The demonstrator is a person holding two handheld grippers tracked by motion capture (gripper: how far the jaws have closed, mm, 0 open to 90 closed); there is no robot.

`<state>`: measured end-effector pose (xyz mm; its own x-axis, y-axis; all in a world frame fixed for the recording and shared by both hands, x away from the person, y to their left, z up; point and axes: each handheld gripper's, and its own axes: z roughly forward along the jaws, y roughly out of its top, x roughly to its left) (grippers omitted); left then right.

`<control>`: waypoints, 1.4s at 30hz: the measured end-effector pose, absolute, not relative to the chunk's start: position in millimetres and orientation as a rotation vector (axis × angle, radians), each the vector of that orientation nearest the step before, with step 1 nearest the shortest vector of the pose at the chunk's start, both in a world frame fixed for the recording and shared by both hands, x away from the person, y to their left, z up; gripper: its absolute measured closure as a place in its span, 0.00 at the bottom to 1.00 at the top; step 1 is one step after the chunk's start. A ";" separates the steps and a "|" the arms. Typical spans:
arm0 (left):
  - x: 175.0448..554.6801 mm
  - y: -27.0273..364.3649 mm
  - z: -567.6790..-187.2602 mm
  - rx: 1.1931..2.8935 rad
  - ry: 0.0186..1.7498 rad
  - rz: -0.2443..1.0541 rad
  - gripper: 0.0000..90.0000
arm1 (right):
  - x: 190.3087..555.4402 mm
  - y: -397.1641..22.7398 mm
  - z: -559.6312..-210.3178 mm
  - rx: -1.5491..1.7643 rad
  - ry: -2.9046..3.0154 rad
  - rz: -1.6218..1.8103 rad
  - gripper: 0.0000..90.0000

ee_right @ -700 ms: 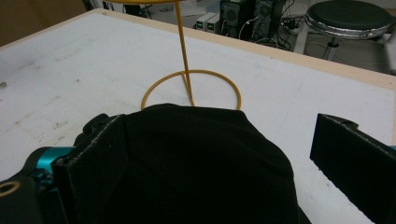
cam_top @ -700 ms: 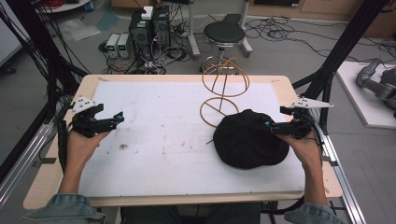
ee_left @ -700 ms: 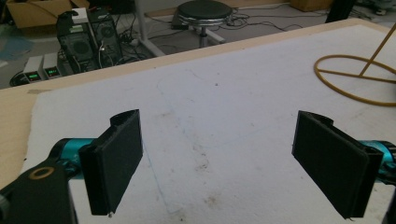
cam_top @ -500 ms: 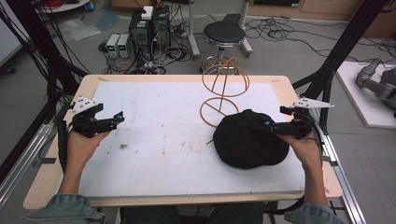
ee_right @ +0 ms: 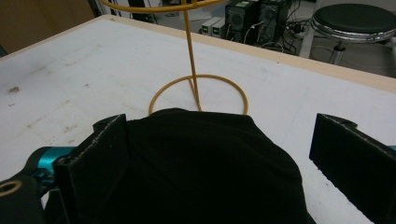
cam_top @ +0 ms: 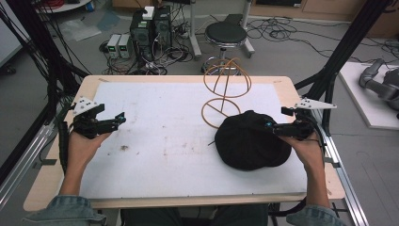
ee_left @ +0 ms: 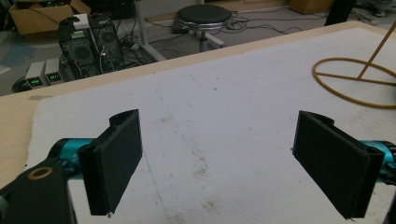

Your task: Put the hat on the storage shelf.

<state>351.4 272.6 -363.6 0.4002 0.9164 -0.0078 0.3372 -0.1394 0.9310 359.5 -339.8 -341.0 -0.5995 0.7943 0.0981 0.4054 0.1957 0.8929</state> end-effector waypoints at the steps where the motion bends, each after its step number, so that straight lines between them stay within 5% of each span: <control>1: 351.5 272.4 -363.8 1.686 1.115 0.749 0.18 | 359.7 -339.6 -341.1 1.119 2.093 1.371 0.05; 42: 351.3 271.1 -363.5 1.691 1.112 0.747 0.18 | 363.4 -293.4 -353.8 0.865 2.332 1.307 0.06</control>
<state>351.3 271.1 -363.5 0.4013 0.9159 -0.0074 0.3393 -0.1411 0.9300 363.4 -293.4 -353.8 -0.7612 0.6484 0.0084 0.3456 0.3946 0.8514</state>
